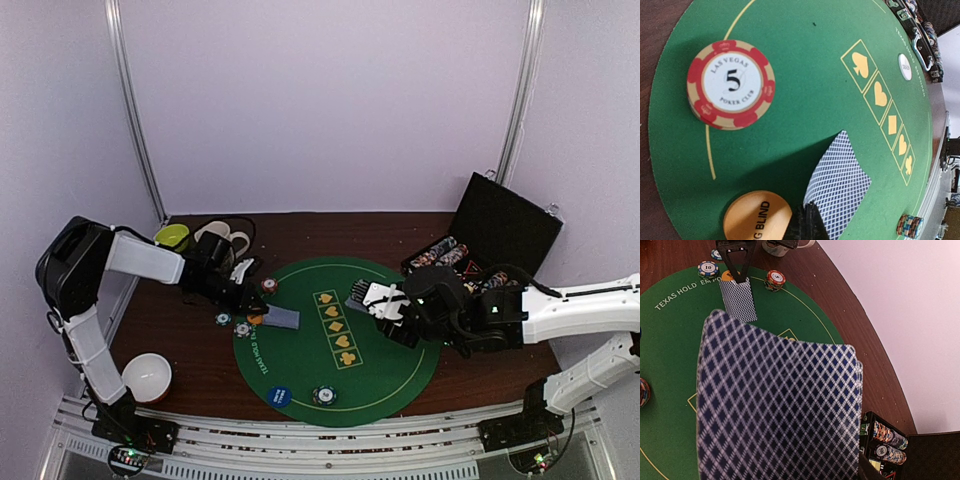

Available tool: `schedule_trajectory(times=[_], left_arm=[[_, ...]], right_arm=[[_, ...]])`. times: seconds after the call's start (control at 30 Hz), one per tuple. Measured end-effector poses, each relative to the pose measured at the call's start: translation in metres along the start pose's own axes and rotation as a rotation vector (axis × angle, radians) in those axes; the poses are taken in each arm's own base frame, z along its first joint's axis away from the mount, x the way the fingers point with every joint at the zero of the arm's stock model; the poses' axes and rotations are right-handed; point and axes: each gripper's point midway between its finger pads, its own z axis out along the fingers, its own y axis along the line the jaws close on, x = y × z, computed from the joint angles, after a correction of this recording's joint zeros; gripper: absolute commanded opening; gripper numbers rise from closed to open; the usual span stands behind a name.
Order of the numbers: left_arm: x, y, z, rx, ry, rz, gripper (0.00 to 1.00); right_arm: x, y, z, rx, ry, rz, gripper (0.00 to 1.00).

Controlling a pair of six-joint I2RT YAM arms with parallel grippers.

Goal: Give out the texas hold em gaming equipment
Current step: Distribute the poker card in the big blind area.

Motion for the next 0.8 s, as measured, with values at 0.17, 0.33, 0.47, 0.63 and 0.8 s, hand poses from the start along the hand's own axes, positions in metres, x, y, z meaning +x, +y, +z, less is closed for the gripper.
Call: schedule_trajectory(times=[0.17, 0.33, 0.47, 0.63, 0.8], left_arm=[[-0.004, -0.002, 0.005, 0.008, -0.036, -0.030, 0.00], [0.005, 0.007, 0.009, 0.001, -0.064, -0.110, 0.00], [0.004, 0.008, 0.010, 0.003, -0.089, -0.138, 0.00], [0.002, 0.010, 0.010, 0.005, -0.121, -0.176, 0.00], [0.004, 0.009, 0.009, 0.012, -0.152, -0.208, 0.00]], right_arm=[[0.001, 0.000, 0.000, 0.002, 0.001, 0.001, 0.47], [0.001, -0.001, -0.002, 0.004, -0.001, 0.003, 0.47], [0.001, -0.002, -0.002, 0.006, 0.000, 0.004, 0.47], [0.002, -0.002, -0.002, 0.007, 0.001, 0.004, 0.46], [0.002, -0.002, -0.002, 0.007, 0.001, 0.004, 0.46]])
